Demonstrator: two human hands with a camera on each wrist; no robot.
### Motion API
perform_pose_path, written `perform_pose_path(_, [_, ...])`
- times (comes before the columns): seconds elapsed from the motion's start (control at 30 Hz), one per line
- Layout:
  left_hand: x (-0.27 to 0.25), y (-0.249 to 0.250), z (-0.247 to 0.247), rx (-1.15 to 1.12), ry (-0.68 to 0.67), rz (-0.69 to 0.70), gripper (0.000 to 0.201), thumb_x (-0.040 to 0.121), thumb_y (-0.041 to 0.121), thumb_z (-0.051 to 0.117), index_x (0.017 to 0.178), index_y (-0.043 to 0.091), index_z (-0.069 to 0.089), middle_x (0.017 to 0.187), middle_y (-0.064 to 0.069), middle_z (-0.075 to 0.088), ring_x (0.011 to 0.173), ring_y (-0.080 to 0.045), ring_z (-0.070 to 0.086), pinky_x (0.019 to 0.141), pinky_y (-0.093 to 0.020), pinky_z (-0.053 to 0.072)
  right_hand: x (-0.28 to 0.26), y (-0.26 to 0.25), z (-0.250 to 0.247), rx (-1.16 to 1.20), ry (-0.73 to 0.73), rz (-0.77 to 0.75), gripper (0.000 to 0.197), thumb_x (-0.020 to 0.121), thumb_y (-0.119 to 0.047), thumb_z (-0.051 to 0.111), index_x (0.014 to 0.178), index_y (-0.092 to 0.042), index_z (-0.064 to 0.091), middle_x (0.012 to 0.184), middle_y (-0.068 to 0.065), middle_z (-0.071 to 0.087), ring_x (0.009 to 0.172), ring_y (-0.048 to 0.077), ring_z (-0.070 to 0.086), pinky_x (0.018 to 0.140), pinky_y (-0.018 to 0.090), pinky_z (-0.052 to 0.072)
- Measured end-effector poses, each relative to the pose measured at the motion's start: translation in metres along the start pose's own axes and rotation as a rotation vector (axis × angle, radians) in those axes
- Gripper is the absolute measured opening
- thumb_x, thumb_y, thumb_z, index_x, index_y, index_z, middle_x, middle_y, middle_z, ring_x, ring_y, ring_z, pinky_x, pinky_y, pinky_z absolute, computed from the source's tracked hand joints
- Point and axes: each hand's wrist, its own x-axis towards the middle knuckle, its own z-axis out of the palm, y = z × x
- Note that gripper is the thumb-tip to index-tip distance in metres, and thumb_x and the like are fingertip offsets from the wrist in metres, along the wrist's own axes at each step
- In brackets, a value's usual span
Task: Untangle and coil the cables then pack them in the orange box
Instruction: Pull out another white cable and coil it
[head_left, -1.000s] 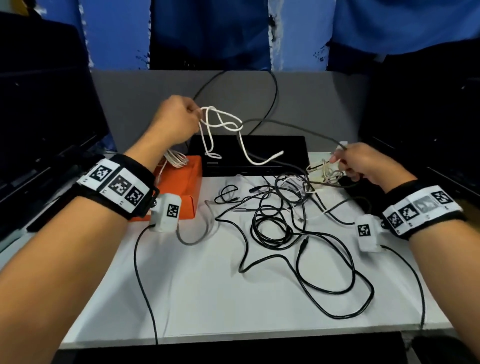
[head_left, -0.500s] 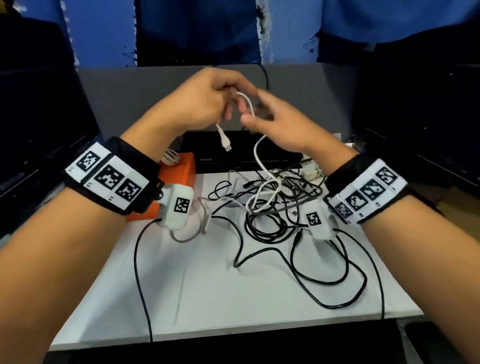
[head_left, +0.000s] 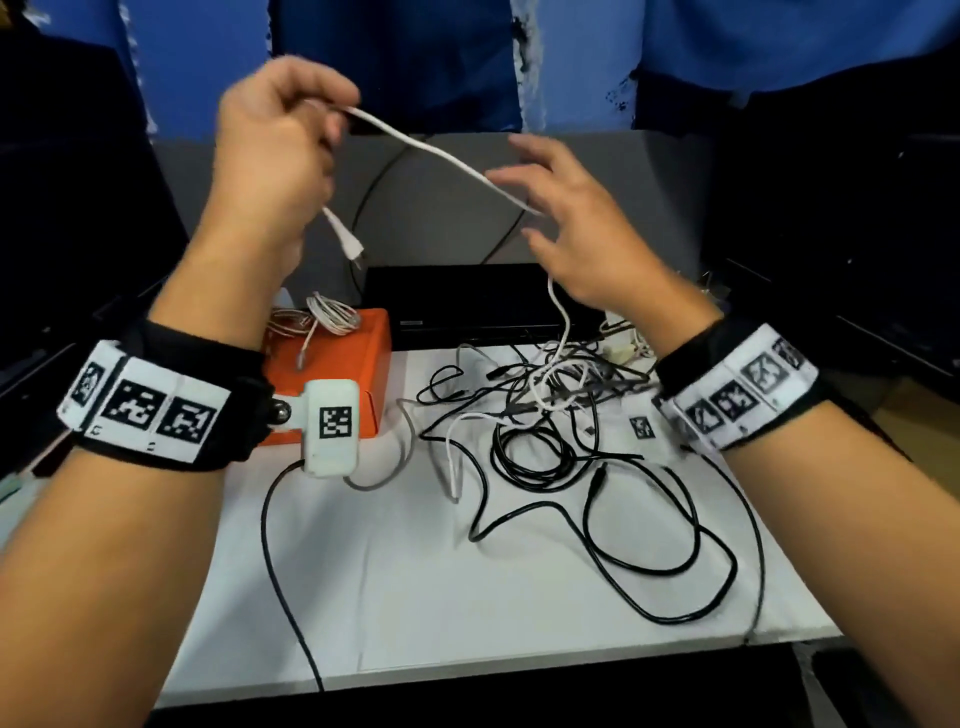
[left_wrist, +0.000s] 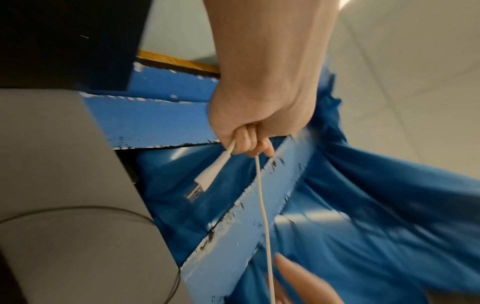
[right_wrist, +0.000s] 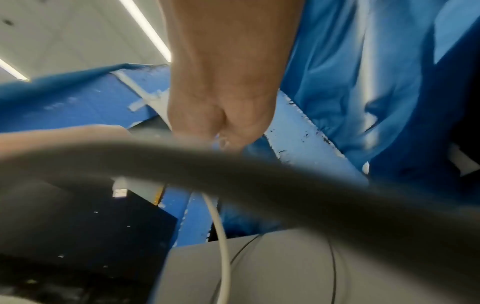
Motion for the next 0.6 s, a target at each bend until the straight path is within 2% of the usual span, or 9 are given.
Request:
perform_pose_path(0.03, [0.004,-0.005,-0.009,-0.044,0.056,-0.056,0.036,0.099,0.002,0.037,0.095,0.023,0.066,0.067,0.009,0.053,0.051,-0.005,0.035,0.045,-0.022,0.024,-0.009,-0.002,0.005,0.077,0.001,-0.063,0.057,0.09,0.015,0.053,0.133,-0.021,0.063,0.157,-0.01,0.033,0.148,0.012,0.038,0.123,0.031,0.035])
perform_pose_path(0.1, [0.007,-0.018,-0.026,-0.078,0.12,-0.144,0.036,0.097,0.001,0.036,0.095,0.022,0.065,0.067,0.008,0.053,0.049,-0.005,0.034,0.044,-0.022,0.022,-0.024,-0.001,0.006,0.432,0.04,-0.007,0.052,0.092,0.019,0.051,0.122,-0.02,0.067,0.156,-0.003,0.043,0.142,0.013,0.049,0.119,0.031,0.04])
perform_pose_path(0.17, [0.01,-0.03,-0.04,-0.096,0.144,-0.192,0.036,0.096,0.0,0.037,0.092,0.023,0.064,0.067,0.008,0.052,0.048,-0.004,0.032,0.043,-0.021,0.021,-0.036,0.01,-0.004,0.781,0.07,0.201,0.045,0.095,0.02,0.052,0.117,-0.017,0.068,0.148,0.004,0.056,0.129,0.019,0.064,0.109,0.032,0.05])
perform_pose_path(0.23, [0.01,-0.035,-0.048,-0.121,0.132,-0.215,0.034,0.097,0.0,0.038,0.091,0.023,0.063,0.067,0.006,0.051,0.046,-0.004,0.03,0.042,-0.02,0.019,-0.044,0.021,-0.018,0.89,-0.07,0.398,0.047,0.097,0.02,0.047,0.123,-0.015,0.064,0.142,0.007,0.061,0.114,0.025,0.072,0.094,0.03,0.058])
perform_pose_path(0.33, [0.008,-0.037,-0.044,-0.101,0.108,-0.205,0.034,0.098,0.0,0.036,0.093,0.021,0.062,0.066,0.007,0.05,0.046,-0.005,0.029,0.042,-0.021,0.02,-0.054,0.029,-0.023,0.695,-0.503,0.472,0.044,0.1,0.012,0.049,0.133,-0.015,0.058,0.113,0.012,0.074,0.068,0.02,0.068,0.061,0.027,0.055])
perform_pose_path(0.4, [0.008,-0.034,-0.042,-0.129,0.165,-0.184,0.035,0.097,-0.001,0.035,0.092,0.021,0.062,0.064,0.008,0.05,0.046,-0.004,0.03,0.042,-0.02,0.02,-0.058,0.042,-0.013,0.457,-0.653,0.448,0.04,0.1,0.011,0.048,0.125,-0.017,0.063,0.09,0.011,0.073,0.055,0.017,0.055,0.051,0.026,0.047])
perform_pose_path(0.47, [0.014,-0.03,-0.056,-0.199,0.283,-0.16,0.035,0.095,-0.003,0.035,0.092,0.021,0.06,0.062,0.01,0.049,0.046,-0.004,0.03,0.042,-0.02,0.019,-0.064,0.073,-0.003,0.151,-0.627,0.485,0.039,0.097,0.011,0.048,0.107,-0.021,0.067,0.08,0.009,0.071,0.055,0.02,0.057,0.047,0.027,0.047])
perform_pose_path(0.53, [0.021,-0.028,-0.078,-0.265,0.387,-0.13,0.032,0.094,-0.001,0.035,0.097,0.02,0.058,0.064,0.01,0.048,0.048,-0.004,0.03,0.043,-0.02,0.019,-0.077,0.113,-0.003,-0.002,-0.489,0.601,0.033,0.095,0.009,0.048,0.095,-0.017,0.068,0.077,0.008,0.071,0.055,0.021,0.062,0.049,0.027,0.05])
perform_pose_path(0.6, [0.023,-0.029,-0.102,-0.288,0.461,-0.093,0.03,0.094,0.001,0.034,0.101,0.019,0.056,0.066,0.01,0.049,0.049,-0.004,0.03,0.044,-0.021,0.019,-0.091,0.147,-0.011,-0.148,-0.369,0.659,0.023,0.098,-0.001,0.053,0.087,-0.012,0.07,0.076,0.007,0.073,0.07,0.032,0.07,0.062,0.034,0.055])
